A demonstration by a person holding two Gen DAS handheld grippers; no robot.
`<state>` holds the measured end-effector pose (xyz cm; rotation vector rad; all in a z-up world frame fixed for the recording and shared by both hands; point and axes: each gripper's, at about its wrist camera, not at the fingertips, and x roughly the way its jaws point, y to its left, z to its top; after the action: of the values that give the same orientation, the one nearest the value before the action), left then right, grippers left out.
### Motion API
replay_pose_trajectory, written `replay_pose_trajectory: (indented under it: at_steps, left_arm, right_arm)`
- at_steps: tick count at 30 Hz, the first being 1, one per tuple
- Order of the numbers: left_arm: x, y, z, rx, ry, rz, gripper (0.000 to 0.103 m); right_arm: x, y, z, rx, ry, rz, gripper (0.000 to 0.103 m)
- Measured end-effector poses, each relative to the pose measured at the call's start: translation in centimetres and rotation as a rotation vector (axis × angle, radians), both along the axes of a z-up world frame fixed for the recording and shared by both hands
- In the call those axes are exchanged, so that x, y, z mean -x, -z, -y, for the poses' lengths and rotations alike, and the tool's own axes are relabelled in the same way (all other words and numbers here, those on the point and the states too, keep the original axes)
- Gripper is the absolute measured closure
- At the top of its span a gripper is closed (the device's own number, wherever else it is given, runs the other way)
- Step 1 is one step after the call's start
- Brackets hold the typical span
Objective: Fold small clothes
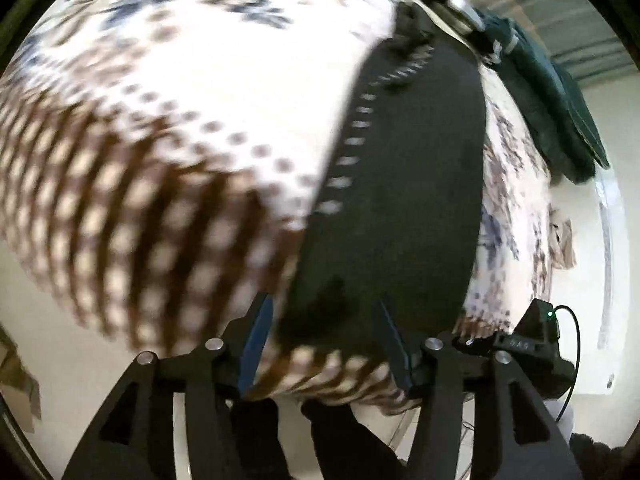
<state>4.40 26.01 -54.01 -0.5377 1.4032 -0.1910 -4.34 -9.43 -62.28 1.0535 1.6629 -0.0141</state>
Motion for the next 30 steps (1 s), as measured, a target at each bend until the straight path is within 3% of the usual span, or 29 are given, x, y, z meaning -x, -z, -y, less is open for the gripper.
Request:
replay_pose_trajectory:
  at_steps: [1, 3, 4, 11, 18, 20, 22, 24, 25, 28, 30]
  left_arm:
    - [-0.8, 0.7, 1.3, -0.032, 0.037, -0.012, 0.053]
    - [-1.8, 1.3, 2.9, -0.093, 0.077, 0.002, 0.065]
    - [-1.8, 1.7, 3.4, -0.117, 0.092, 0.002, 0.101]
    - [1.1, 0.7, 2.5, -0.133, 0.074, 0.033, 0.1]
    - [1.8, 2.7, 0.0, -0.097, 0.06, -0.025, 0.1]
    - [1.0, 3.0, -0.5, -0.042, 0.05, -0.062, 0.097]
    - [0.5, 2.1, -0.9, -0.073, 0.045, -0.094, 0.098]
    - [0.2, 0.7, -1.7, -0.049, 0.044, -0.095, 0.096]
    - [-0.1, -0.6, -2.0, -0.067, 0.044, -0.087, 0.09]
    - [-2.5, -4.1, -2.5, -0.077, 0.05, -0.009, 0.047]
    - [-4.9, -5.8, -2.4, -0.06, 0.038, 0.052, 0.042]
  right_arm:
    - [0.1, -0.2, -0.1, 0.019, -0.005, 0.005, 0.072]
    - [0.3, -0.6, 0.0, 0.041, -0.005, 0.026, 0.093]
    - [0.3, -0.7, 0.2, 0.047, -0.002, 0.024, 0.094]
    - [0.1, -2.6, 1.0, 0.16, -0.079, 0.021, 0.098]
    - [-0.6, -1.7, -0.6, 0.22, -0.159, -0.028, 0.098]
    - [-1.3, -1.4, -1.9, 0.227, -0.19, -0.04, 0.097]
    - [-2.1, -1.0, -2.4, 0.191, -0.207, -0.064, 0.095]
    - [-2.9, -0.9, -2.3, 0.128, -0.201, -0.102, 0.092]
    - [-3.3, -1.1, -2.1, 0.11, -0.197, -0.109, 0.09]
    - [-5.1, -3.4, -1.0, 0.101, -0.19, -0.068, 0.058]
    - [-6.8, -4.9, -0.3, 0.102, -0.182, -0.022, 0.054]
